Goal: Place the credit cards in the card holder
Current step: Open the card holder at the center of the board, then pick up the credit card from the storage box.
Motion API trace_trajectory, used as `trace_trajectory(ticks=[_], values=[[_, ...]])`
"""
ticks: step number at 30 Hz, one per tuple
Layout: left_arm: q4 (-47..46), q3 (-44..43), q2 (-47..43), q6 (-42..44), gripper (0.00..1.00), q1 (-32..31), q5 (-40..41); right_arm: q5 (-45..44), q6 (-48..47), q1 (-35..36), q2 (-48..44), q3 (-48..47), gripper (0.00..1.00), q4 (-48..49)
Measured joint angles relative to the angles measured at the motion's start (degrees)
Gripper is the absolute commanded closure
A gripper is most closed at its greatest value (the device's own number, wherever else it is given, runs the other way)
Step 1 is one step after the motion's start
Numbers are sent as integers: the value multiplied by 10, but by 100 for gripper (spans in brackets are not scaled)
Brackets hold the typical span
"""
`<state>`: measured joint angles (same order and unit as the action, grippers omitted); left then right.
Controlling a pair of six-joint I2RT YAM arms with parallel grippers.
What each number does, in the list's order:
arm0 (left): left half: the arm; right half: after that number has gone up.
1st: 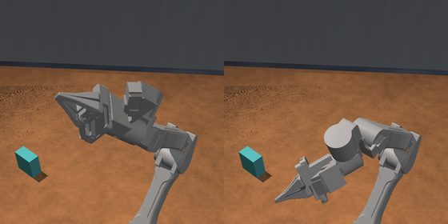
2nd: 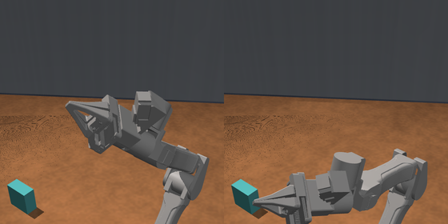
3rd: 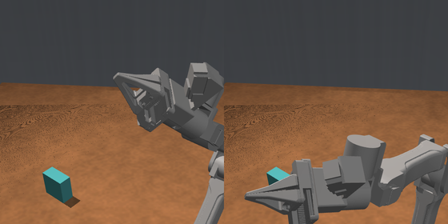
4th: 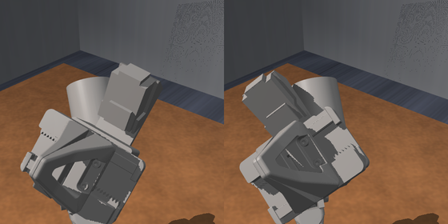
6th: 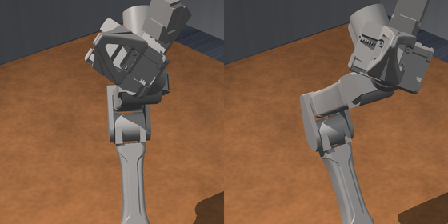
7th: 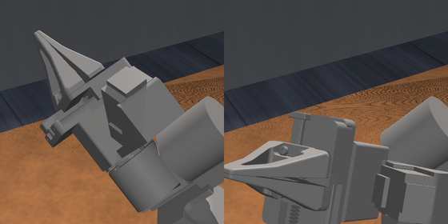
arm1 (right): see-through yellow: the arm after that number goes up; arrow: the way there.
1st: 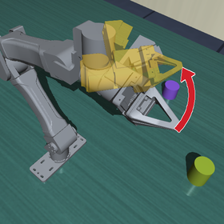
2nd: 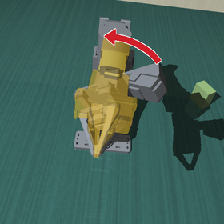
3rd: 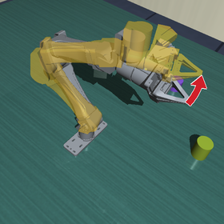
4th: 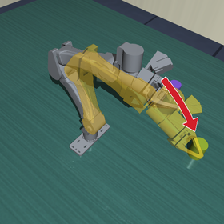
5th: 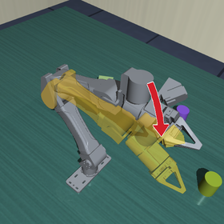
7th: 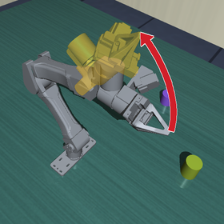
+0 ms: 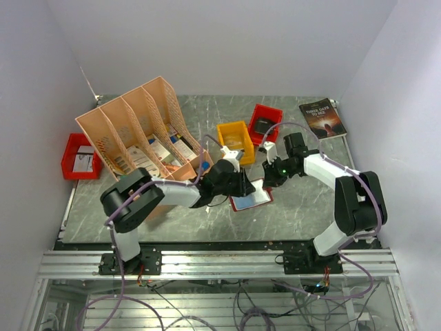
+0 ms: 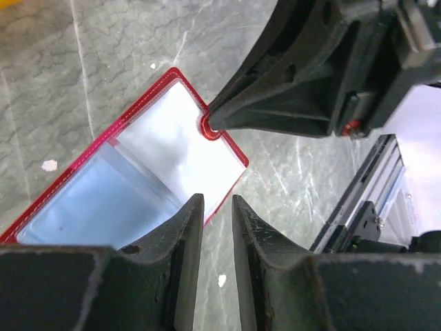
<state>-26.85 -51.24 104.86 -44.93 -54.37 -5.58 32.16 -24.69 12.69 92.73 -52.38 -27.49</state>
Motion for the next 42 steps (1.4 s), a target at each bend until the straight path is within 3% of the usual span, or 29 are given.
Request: trace_trajectory(ticks=[9,11,14,17,19,23,25,26,31,38,42], values=[[-35,114,-165,24,59,1,66,63,-14,-12,-38,0,80,-9],[-27,125,-214,38,50,1,89,80,-19,-18,-47,0,78,-12],[-8,127,-281,59,26,1,123,115,-29,-33,-62,-1,73,-21],[25,127,-356,74,9,7,163,167,-53,-62,-80,-12,68,-44],[41,130,-396,80,5,18,175,196,-66,-80,-93,-25,60,-56],[72,131,-456,91,3,43,174,236,-90,-103,-126,-89,19,-70],[97,122,-467,100,3,49,169,251,-99,-104,-141,-117,5,-56],[115,111,-468,107,3,52,166,259,-109,-104,-148,-130,2,-48],[192,44,-455,147,4,53,150,270,-122,-103,-110,-216,12,-15],[246,13,-430,192,4,55,146,129,-65,-78,88,-388,60,-26],[263,14,-422,203,4,55,151,46,-39,-63,185,-464,60,-42]])
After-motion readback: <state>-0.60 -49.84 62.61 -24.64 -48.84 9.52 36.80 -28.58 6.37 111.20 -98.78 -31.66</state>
